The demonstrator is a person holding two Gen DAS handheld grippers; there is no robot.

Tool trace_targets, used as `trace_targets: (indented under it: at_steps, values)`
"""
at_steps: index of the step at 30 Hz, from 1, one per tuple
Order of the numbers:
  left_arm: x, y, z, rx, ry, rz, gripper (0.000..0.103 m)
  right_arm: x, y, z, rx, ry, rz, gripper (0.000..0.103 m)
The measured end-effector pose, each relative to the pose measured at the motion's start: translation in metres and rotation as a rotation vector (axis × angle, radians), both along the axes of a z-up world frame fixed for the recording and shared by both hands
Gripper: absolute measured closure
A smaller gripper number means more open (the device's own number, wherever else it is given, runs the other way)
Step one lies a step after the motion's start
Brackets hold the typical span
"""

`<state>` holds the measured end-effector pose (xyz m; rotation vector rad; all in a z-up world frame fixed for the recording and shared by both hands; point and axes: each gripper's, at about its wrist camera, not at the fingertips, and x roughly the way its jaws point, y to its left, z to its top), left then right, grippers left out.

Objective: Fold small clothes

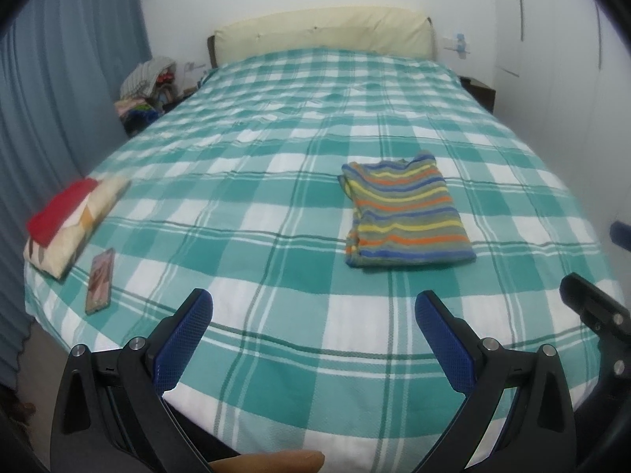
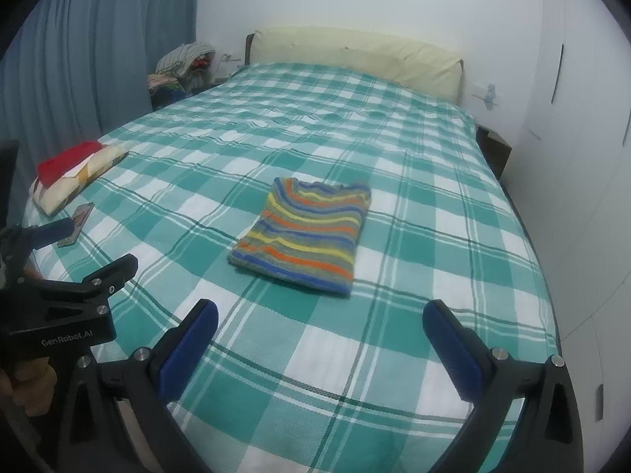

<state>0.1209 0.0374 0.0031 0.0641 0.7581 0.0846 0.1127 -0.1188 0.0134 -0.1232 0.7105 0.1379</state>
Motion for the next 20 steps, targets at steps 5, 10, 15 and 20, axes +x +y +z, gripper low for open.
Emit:
trace_targets:
  at_steps: [5,10,15,20]
  values:
    - [0.0013,-0.0001,-0.0005,0.015,0.000,0.005,0.000,0.0001,0.0008,-0.0001,-0.007,-0.004,-0.004,0.001]
    - [0.0023,0.0004,-0.0014,0.025,-0.002,0.016,0.000,0.0018,0.0007,-0.0011,-0.014,0.004,-0.010,0.001]
    - [0.0029,0.0011,-0.0018,-0.007,-0.006,0.012,0.000,0.0039,-0.0016,-0.0040,-0.012,0.010,-0.017,0.001]
    - [0.0012,-0.0014,-0.0021,0.004,-0.018,0.012,0.000,0.0053,-0.0041,-0.0071,-0.004,0.010,-0.027,0.001]
